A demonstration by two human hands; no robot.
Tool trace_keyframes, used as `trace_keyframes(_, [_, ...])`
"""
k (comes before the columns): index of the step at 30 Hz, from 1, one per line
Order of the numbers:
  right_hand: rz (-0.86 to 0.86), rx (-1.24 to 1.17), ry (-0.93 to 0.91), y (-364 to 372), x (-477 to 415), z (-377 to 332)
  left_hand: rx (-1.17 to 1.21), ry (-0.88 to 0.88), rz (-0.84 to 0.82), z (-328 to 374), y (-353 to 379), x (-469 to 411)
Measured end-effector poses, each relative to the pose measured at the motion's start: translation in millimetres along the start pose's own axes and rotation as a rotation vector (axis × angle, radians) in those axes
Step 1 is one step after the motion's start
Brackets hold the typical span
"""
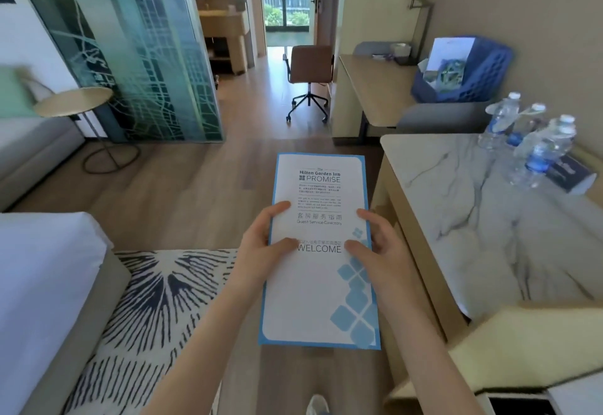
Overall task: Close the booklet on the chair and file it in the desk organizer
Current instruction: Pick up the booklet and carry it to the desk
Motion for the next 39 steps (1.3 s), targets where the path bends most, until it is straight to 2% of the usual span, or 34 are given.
trace_keyframes(6, [0.004,0.019,-0.004,14,-161,-13,-0.028,0.001,0.020,12,-4,-159])
trace_keyframes(13, [0.046,0.020,0.023,34,-326,17,0.008,-0.048,0.008,-19,-23,-330])
trace_keyframes(21, [0.198,0.002,-0.010,52,-525,16,-0.036,-0.053,-0.152,-6,-26,-562])
trace_keyframes(27, [0.390,-0.052,-0.058,30,-644,-3,-0.074,-0.066,-0.344,14,16,-715])
trace_keyframes(39, [0.601,-0.018,-0.077,-65,-857,1,-0.059,-0.096,-0.511,-18,134,-959])
Point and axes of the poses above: each hand's wrist, its own x-axis away from the middle knuckle, its own y-axis out of the palm, z = x × y, the point moved 7 cm from there along -x, towards the middle knuckle, and after that the axes turned 3 degrees about -z, right-handed, at the moved point
